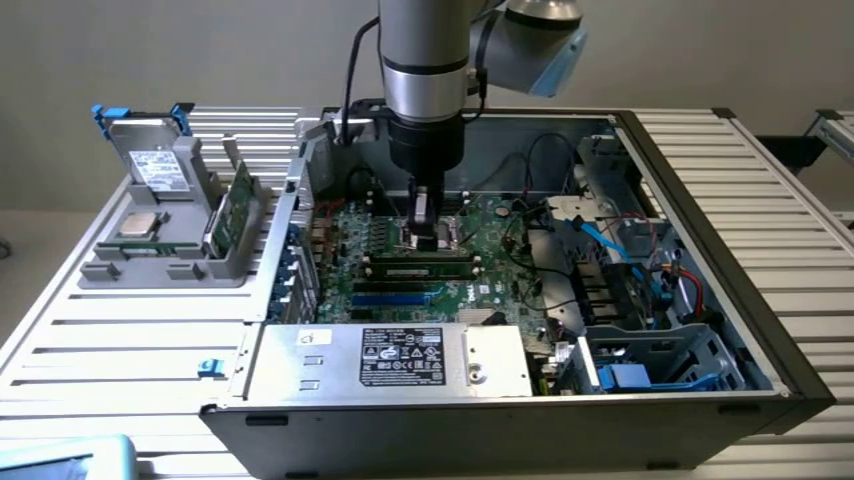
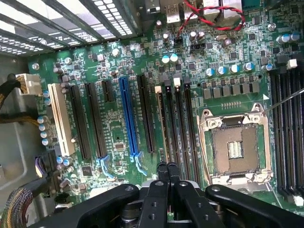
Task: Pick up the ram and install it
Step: 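Press down the ram until it locks into place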
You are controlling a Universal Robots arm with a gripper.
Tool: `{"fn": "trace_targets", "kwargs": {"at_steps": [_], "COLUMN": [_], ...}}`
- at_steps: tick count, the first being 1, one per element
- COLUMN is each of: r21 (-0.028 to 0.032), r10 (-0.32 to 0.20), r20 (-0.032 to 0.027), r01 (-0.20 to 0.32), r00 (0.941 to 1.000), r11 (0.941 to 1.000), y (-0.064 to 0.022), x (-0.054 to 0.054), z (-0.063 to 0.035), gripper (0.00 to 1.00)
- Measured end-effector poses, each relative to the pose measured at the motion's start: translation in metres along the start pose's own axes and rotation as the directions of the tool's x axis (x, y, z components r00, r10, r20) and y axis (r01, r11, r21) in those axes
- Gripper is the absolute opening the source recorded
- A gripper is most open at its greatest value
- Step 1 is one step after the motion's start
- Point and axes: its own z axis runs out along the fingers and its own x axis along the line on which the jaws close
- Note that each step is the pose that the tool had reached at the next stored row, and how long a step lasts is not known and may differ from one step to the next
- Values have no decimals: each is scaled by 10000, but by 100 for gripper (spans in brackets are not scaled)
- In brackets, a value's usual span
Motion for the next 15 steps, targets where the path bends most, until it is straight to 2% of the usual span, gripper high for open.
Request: {"fn": "trace_targets", "kwargs": {"at_steps": [4,8,11,15], "r21": [-43,-86,-119,-163], "r10": [534,1076,1515,2104], "r20": [-27,-58,-83,-121], "r01": [-534,-1076,-1516,-2106], "r00": [9986,9942,9884,9775], "r11": [9986,9942,9884,9774], "y": [0,0,0,0], "x": [0,0,0,0], "z": [0,0,0,0], "gripper": [11,11,11,11]}}
